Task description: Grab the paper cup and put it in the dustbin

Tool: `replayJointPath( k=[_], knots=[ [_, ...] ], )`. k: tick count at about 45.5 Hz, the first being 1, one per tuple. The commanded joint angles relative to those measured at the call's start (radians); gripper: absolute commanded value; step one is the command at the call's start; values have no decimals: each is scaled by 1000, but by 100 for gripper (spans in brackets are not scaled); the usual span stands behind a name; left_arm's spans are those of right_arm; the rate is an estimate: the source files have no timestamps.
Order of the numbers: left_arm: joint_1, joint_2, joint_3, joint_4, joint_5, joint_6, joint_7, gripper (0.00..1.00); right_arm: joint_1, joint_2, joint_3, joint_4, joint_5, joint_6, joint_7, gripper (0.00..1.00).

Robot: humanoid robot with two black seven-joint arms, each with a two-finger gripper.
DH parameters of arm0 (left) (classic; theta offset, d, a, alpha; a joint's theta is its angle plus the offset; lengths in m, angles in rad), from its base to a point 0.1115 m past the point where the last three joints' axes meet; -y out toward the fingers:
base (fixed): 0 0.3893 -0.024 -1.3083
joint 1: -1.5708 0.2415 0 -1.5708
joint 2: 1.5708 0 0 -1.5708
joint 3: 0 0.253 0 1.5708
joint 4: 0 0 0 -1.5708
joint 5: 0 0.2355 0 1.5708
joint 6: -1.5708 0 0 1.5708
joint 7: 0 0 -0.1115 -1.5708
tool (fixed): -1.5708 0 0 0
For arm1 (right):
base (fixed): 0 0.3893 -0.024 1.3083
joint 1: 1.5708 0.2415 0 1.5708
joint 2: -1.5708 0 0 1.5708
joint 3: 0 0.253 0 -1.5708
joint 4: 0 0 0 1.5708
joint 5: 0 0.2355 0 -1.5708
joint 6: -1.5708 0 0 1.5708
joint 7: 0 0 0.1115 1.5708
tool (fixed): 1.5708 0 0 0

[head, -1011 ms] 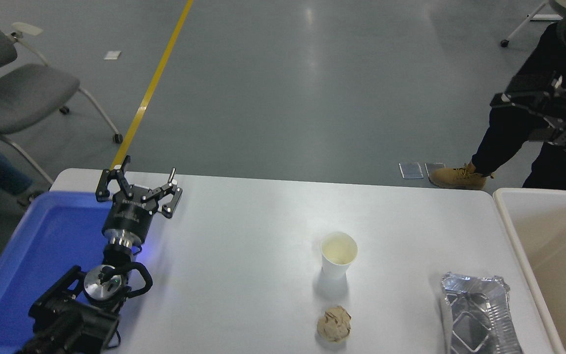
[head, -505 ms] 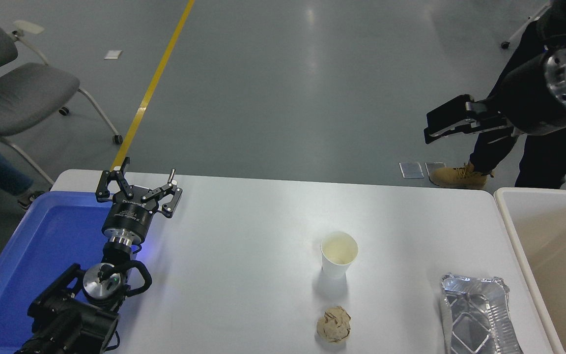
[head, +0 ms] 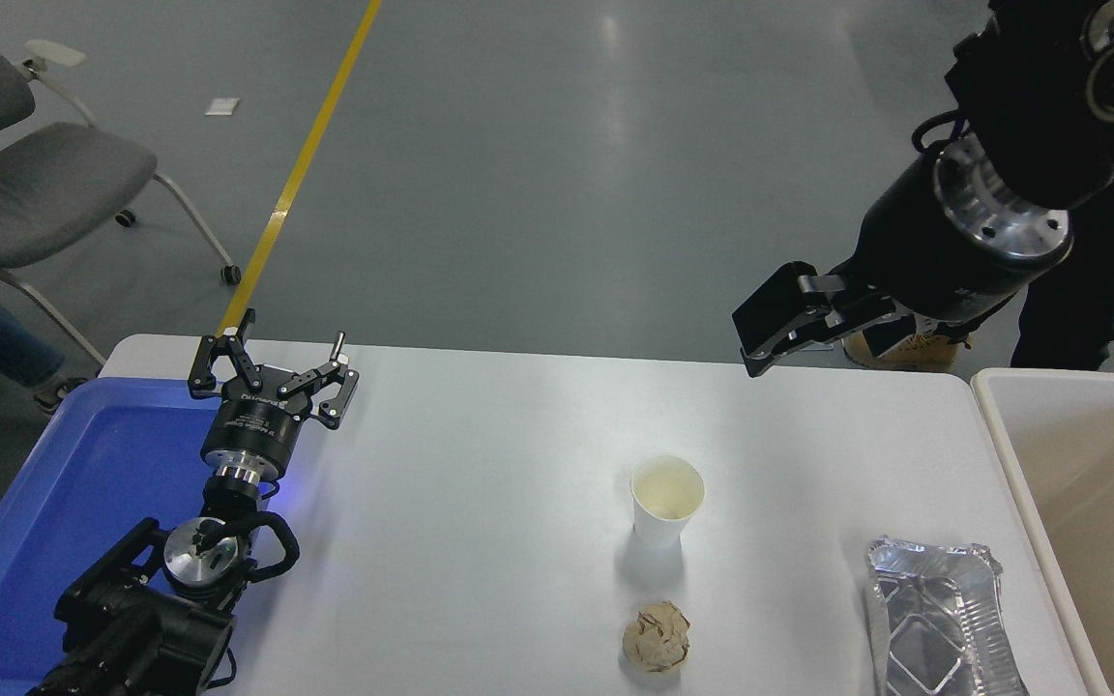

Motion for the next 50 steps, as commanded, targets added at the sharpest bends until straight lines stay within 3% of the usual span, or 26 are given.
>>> replayJointPath(
  k=[1,7,24,33,39,50],
  knots=[
    [0,0,0,0,0,0,0,99,-8,63,9,-51,263,14,-122,100],
    [0,0,0,0,0,0,0,99,-17,89,3,-54,261,16,-149,100],
    [0,0,0,0,0,0,0,99,-81,189,0,-68,176,15,-148,100],
    [0,0,0,0,0,0,0,99,-227,218,-2,-184,55,-82,-137,100],
    [0,0,0,0,0,0,0,99,-337,275,-2,-269,52,-122,-136,100],
    [0,0,0,0,0,-2,0,99,-612,275,14,-482,24,-156,-136,100]
  ],
)
